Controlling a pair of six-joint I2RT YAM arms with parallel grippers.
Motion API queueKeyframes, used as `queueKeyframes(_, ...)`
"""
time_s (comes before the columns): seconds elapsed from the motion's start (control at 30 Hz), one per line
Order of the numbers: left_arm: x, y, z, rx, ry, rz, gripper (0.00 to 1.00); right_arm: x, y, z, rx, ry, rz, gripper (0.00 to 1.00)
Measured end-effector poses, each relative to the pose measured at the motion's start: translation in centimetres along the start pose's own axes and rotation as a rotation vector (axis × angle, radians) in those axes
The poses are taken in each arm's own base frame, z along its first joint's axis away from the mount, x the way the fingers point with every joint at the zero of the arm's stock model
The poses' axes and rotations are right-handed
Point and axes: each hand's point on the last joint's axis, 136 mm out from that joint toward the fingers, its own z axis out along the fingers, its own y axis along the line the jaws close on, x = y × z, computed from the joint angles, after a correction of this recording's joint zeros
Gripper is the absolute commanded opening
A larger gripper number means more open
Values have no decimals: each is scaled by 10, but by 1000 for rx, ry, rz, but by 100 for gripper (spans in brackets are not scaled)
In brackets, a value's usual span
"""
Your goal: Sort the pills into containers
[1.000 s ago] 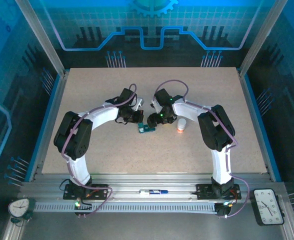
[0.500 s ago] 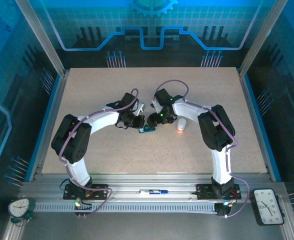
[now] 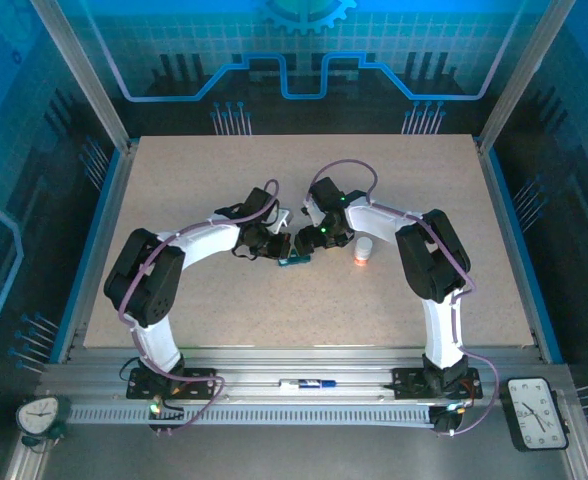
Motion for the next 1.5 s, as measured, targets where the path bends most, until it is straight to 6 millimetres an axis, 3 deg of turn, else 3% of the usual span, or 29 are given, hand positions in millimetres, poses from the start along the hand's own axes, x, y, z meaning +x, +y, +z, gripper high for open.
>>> queueKeyframes(0.43, 9, 4, 10, -8, 33, -6, 0, 0, 0, 1, -3, 1, 0, 79)
queueKeyframes(1.5, 7, 4, 14, -7, 2, 10, 0, 0, 1, 1, -7, -1, 8, 78)
